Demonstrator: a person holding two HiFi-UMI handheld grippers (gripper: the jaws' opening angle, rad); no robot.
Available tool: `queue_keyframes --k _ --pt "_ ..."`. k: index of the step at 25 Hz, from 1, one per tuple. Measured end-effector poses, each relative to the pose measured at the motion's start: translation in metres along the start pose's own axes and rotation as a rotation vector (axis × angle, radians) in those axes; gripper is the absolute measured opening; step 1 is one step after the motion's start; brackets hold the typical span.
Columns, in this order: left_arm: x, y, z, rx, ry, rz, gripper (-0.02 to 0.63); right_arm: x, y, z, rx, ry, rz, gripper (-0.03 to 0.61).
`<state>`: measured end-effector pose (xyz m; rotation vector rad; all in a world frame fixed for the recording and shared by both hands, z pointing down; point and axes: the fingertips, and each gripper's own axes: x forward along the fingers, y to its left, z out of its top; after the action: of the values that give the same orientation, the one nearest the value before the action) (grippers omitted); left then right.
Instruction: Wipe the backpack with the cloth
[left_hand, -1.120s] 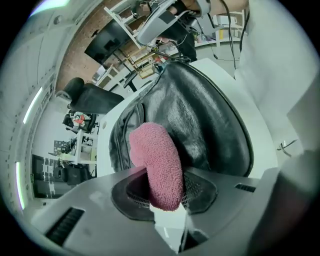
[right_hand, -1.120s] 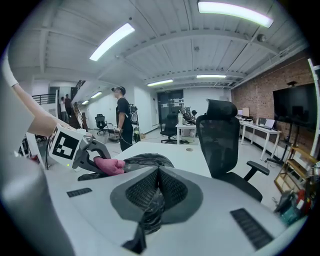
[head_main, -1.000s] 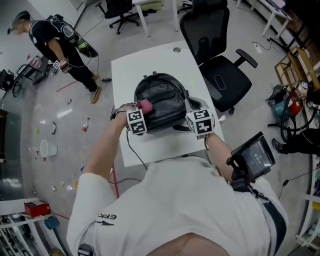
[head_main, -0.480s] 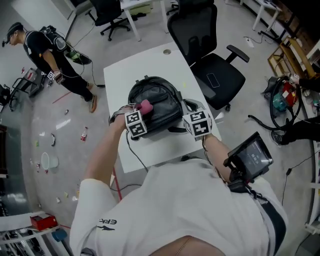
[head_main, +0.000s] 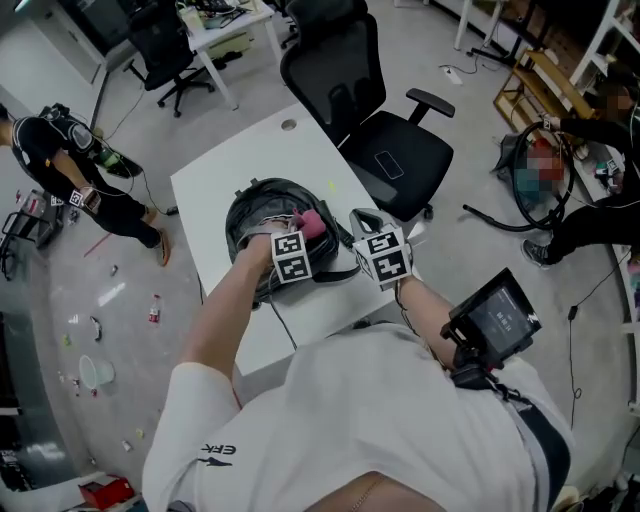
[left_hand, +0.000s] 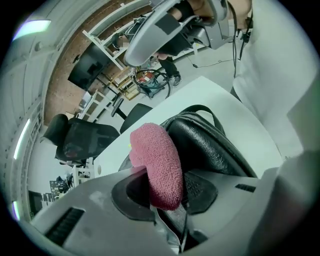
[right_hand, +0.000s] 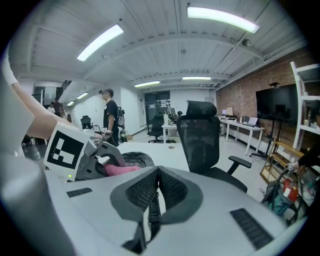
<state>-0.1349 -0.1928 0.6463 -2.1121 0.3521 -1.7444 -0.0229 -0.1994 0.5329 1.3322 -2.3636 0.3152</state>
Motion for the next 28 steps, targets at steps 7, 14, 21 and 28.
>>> queue_keyframes --k 7,14,21,28 --pt "-0.012 -0.007 -0.013 0.021 0.037 -0.015 0.092 -0.001 -0.004 0.003 0.016 0.002 0.008 0.005" --pt "-0.040 -0.022 -0.033 -0.041 0.047 0.010 0.092 0.003 0.015 0.005 -0.001 0.008 0.064 0.005" --pt "-0.056 -0.048 -0.074 -0.050 0.131 -0.011 0.092 0.006 0.025 0.006 0.001 0.011 0.093 0.005" --pt "-0.065 -0.073 -0.123 -0.085 0.231 -0.059 0.092 0.007 0.027 0.004 0.013 0.014 0.101 0.005"
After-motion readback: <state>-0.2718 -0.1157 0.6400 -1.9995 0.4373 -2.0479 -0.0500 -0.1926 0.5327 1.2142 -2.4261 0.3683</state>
